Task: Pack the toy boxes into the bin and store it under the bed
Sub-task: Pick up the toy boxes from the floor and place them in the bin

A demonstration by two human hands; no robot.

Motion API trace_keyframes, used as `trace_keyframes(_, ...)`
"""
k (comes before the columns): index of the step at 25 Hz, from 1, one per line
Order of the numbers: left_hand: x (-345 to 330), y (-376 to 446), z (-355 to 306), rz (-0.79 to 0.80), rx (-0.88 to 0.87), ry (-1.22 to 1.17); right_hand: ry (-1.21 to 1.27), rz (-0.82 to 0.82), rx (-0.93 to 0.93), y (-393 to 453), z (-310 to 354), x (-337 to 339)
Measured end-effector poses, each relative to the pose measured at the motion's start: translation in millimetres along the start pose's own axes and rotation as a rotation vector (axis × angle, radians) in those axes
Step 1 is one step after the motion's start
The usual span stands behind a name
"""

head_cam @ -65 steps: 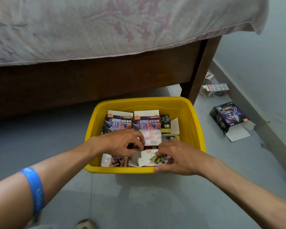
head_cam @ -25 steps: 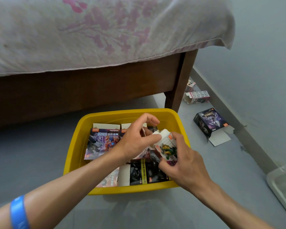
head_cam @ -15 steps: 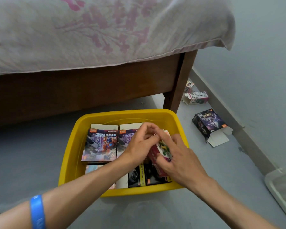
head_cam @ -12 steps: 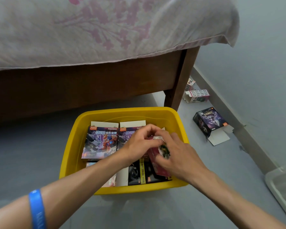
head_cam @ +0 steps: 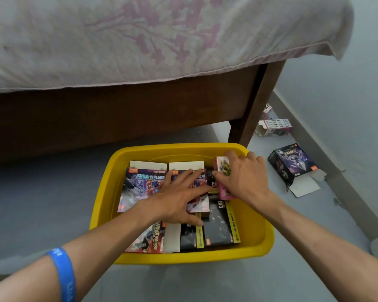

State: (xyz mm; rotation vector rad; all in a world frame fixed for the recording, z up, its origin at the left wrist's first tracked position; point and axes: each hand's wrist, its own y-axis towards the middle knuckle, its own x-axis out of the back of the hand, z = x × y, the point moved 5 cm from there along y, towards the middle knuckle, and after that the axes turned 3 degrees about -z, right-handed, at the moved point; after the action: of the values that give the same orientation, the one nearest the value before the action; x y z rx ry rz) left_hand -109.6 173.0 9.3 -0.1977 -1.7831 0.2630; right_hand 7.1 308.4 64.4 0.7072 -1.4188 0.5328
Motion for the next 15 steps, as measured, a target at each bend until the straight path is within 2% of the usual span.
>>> trace_keyframes(4, -5, -2, 10, -0.112, 0.119, -0.006, -0.109, -0.025, 0.064, 7, 23, -12)
trace_keyframes(10, -6, 0, 10, -0.065, 0.13, 0.054, -0.26, -0.13, 0.171, 11, 16, -11)
trace_keyframes(15, -6, 9, -2, -0.076, 0.224, 0.106, -0.233, 0.024, 0.178, 7, 6, -10)
